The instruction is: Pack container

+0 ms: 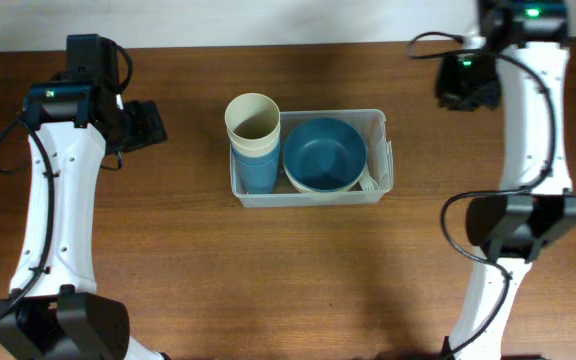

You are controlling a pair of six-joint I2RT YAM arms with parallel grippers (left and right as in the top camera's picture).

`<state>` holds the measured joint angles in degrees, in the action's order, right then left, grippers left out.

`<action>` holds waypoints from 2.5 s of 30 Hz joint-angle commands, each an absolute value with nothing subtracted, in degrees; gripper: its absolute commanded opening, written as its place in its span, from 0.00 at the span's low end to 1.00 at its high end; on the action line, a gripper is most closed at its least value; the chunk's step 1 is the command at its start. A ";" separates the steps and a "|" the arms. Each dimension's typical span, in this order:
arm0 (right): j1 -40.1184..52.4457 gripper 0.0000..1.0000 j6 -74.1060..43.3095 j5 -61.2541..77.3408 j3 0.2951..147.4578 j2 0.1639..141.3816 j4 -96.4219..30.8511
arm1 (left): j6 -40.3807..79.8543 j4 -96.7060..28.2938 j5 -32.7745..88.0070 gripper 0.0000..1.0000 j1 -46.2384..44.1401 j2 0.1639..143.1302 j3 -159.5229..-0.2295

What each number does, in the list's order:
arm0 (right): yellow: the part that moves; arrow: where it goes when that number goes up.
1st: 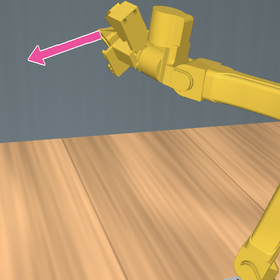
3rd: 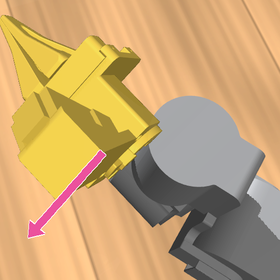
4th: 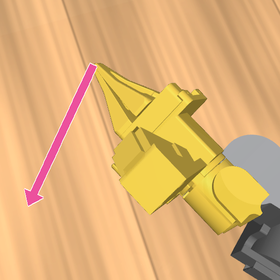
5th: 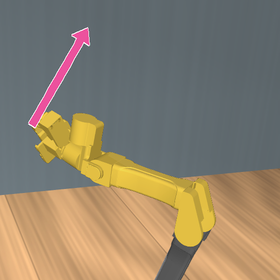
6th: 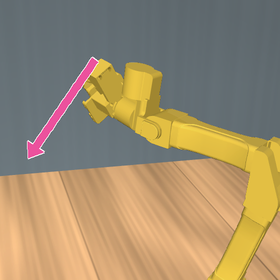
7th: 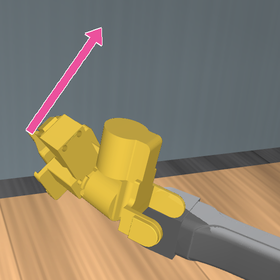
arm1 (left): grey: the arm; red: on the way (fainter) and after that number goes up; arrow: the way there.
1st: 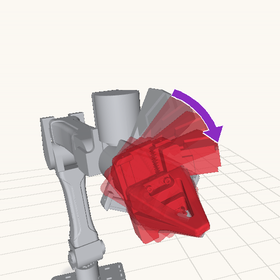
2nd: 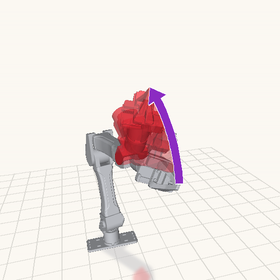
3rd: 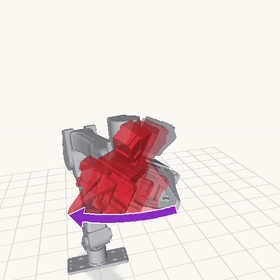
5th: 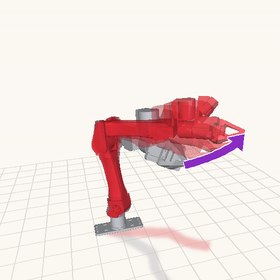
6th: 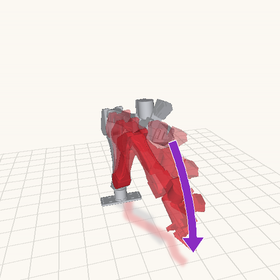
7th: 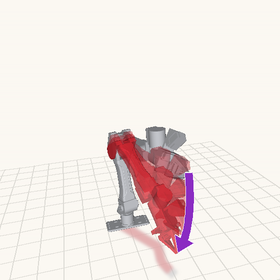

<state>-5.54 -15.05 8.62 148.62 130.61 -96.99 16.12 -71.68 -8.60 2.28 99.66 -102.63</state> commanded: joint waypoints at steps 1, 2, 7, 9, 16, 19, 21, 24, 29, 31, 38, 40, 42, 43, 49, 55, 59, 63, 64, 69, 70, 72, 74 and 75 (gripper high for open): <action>-7.42 0.14 -14.46 10.52 149.99 124.07 -97.34 | 16.71 -71.59 -8.84 1.00 2.11 99.61 -102.24; -7.68 0.17 -13.54 10.50 149.99 122.93 -97.36 | 16.71 -71.59 -8.84 1.00 2.11 99.61 -102.24; -7.31 0.99 -11.84 12.08 146.47 114.78 -97.36 | 16.71 -71.57 -8.84 1.00 2.13 99.63 -102.24; -6.61 0.99 -11.18 12.05 142.54 110.80 -97.34 | 16.71 -71.57 -8.84 1.00 2.13 99.63 -102.24; -6.00 0.99 -10.98 12.62 123.74 96.49 -97.34 | 16.71 -71.57 -8.84 1.00 2.13 99.63 -102.24; -6.00 0.99 -10.98 14.26 117.86 91.50 -97.34 | 16.71 -71.57 -8.84 1.00 2.13 99.63 -102.24; -6.00 0.99 -10.98 15.99 114.41 88.23 -97.34 | 16.71 -71.59 -8.84 1.00 2.13 99.61 -102.24; -5.93 0.99 -11.00 17.61 109.84 83.22 -97.34 | 16.71 -71.57 -8.84 1.00 2.13 99.63 -102.24; -5.96 0.99 -11.00 20.51 105.45 76.53 -97.34 | 16.71 -71.57 -8.84 1.00 2.13 99.61 -102.24; -5.96 0.99 -11.03 21.82 105.32 74.91 -97.32 | 16.71 -71.59 -8.84 1.00 2.13 99.61 -102.24; -5.96 0.99 -10.96 21.93 105.32 73.23 -97.32 | 16.71 -71.57 -8.84 1.00 2.13 99.63 -102.24; -5.96 0.99 -10.68 21.91 105.32 73.36 -97.32 | 16.71 -71.59 -8.84 1.00 2.13 99.63 -102.24; -5.96 0.99 -8.34 21.96 105.32 73.23 -97.32 | 16.71 -71.57 -8.84 1.00 2.13 99.63 -102.24; -5.96 0.99 -7.46 21.96 105.32 73.14 -97.32 | 16.71 -71.57 -8.84 1.00 2.13 99.63 -102.24; -5.96 0.99 -4.23 22.09 105.32 69.56 -95.64 | 16.71 -71.57 -8.84 1.00 2.13 99.63 -102.24; -5.96 0.99 -3.31 22.06 105.32 61.84 -90.56 | 16.71 -71.57 -8.84 1.00 2.13 99.63 -102.24; -5.96 0.99 -2.90 19.84 104.73 55.88 -87.74 | 16.71 -71.57 -8.84 1.00 2.13 99.63 -102.24; -5.98 0.99 1.80 19.33 96.57 45.87 -75.79 | 16.71 -71.57 -8.84 1.00 2.13 99.63 -102.24; -5.98 0.99 3.36 19.35 92.27 42.33 -71.46 | 16.71 -71.57 -8.84 1.00 2.13 99.63 -102.24; -6.02 0.99 7.33 19.33 68.27 25.47 -53.30 | 16.71 -71.59 -8.84 1.00 2.13 99.63 -102.24; -6.02 0.99 7.33 19.25 64.12 22.96 -50.28 | 16.71 -71.59 -8.84 1.00 2.13 99.63 -102.24; -6.07 0.99 7.92 18.98 54.78 17.72 -43.22 | 16.71 -71.59 -8.84 1.00 2.13 99.61 -102.24; -6.07 0.99 9.26 19.05 42.92 11.64 -32.93 | 16.71 -71.57 -8.84 1.00 2.13 99.63 -102.24; -6.04 0.99 9.26 19.05 39.88 10.17 -30.30 | 16.71 -71.57 -8.84 1.00 2.13 99.63 -102.24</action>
